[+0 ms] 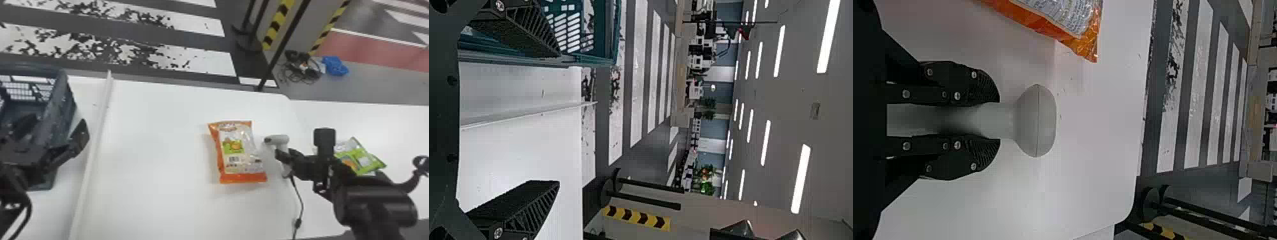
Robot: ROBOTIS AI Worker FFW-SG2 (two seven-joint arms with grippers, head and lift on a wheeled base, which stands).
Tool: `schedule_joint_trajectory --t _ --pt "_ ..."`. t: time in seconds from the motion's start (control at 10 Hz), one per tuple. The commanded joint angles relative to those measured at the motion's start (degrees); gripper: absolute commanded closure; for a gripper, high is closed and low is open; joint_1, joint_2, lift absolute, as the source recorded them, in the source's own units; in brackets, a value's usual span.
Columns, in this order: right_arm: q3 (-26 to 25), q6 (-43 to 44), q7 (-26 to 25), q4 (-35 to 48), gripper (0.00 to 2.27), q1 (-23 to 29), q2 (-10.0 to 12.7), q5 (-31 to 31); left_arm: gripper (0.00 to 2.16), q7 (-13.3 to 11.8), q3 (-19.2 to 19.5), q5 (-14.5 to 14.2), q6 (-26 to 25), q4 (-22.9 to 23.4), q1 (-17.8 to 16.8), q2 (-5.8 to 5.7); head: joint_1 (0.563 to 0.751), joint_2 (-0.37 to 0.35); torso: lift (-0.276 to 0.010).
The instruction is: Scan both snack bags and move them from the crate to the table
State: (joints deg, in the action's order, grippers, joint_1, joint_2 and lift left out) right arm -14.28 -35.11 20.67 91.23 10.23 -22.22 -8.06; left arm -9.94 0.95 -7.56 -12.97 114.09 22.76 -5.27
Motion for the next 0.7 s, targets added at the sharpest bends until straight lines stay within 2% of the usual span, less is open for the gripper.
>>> schedule_joint_trajectory --t 0.0,0.1,0.2,0.4,0.6 --pt "0.1 2.8 -0.1 0.0 1.14 0.5 0.3 -0.1 0.09 0.0 0.0 0.0 0.0 0.0 0.0 0.0 0.695 -0.279 -0.088" --pt "0.1 2.5 -0.2 0.0 0.2 0.6 0.2 -0.4 0.09 0.0 0.0 0.0 0.0 0.0 0.1 0.0 0.695 -0.277 -0.088" --pt "0.0 2.5 -0.2 0.3 0.02 0.8 0.2 -0.6 0.09 0.0 0.0 0.0 0.0 0.1 0.1 0.0 0.695 -0.274 -0.088" --pt "-3.1 2.3 -0.5 6.0 0.04 4.2 0.7 -3.5 0.09 0.1 0.0 0.0 0.0 0.1 0.2 0.0 0.695 -0.274 -0.088" --pt "-7.4 -3.0 3.0 13.3 0.08 7.6 1.0 -9.9 0.09 0.1 0.0 0.0 0.2 0.1 0.3 0.0 0.695 -0.277 -0.088"
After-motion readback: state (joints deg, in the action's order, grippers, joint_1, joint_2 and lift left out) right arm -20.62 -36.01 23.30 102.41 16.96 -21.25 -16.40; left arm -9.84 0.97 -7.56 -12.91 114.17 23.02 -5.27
